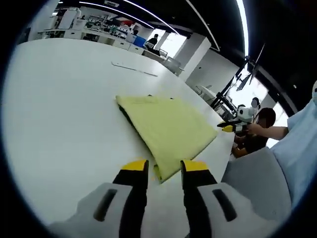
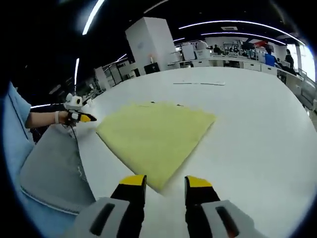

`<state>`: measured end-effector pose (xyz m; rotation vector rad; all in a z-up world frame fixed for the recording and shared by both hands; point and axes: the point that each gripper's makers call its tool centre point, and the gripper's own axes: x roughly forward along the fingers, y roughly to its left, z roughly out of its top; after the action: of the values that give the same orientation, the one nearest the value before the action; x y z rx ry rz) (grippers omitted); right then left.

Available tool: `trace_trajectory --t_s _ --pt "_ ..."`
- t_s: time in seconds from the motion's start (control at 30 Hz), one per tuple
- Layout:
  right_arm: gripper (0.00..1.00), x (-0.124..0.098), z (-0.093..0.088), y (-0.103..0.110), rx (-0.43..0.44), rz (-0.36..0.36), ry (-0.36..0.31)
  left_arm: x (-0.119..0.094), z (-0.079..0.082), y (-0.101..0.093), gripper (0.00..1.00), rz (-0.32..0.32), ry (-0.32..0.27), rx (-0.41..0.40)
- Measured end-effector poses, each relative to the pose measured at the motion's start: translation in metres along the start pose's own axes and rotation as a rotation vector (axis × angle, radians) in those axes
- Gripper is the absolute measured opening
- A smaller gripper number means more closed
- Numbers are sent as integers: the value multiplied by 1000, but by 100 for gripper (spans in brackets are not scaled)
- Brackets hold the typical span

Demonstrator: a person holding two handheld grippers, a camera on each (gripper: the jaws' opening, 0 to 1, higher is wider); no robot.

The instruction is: Fold the garment on the visible template until the final outline fits inside the template.

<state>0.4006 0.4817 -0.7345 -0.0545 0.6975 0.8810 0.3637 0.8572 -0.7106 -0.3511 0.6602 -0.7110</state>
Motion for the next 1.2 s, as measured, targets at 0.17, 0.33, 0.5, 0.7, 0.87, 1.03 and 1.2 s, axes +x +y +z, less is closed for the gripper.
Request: trace_trajectory --t_s 0.17,0.33,0.5,0.7,0.87,1.03,1.2 --pt "70 -2 2 7 -43 7 3 -5 8 -5 57 10 -36 32" --pt "83 0 6 9 -59 -1 -2 -7 12 -5 94 61 -70 59" --pt "99 -1 23 6 19 -2 -87 -15 16 -6 99 100 -114 58" --pt "100 0 39 3 55 -1 -139 -19 14 -8 99 163 -121 68" --pt "100 4 53 14 48 -1 -189 -22 19 -9 99 184 -133 98" --pt "100 4 48 25 44 20 -195 -26 22 -8 99 208 -151 120" --pt "99 1 48 23 58 9 -210 -24 20 -8 99 210 -149 128"
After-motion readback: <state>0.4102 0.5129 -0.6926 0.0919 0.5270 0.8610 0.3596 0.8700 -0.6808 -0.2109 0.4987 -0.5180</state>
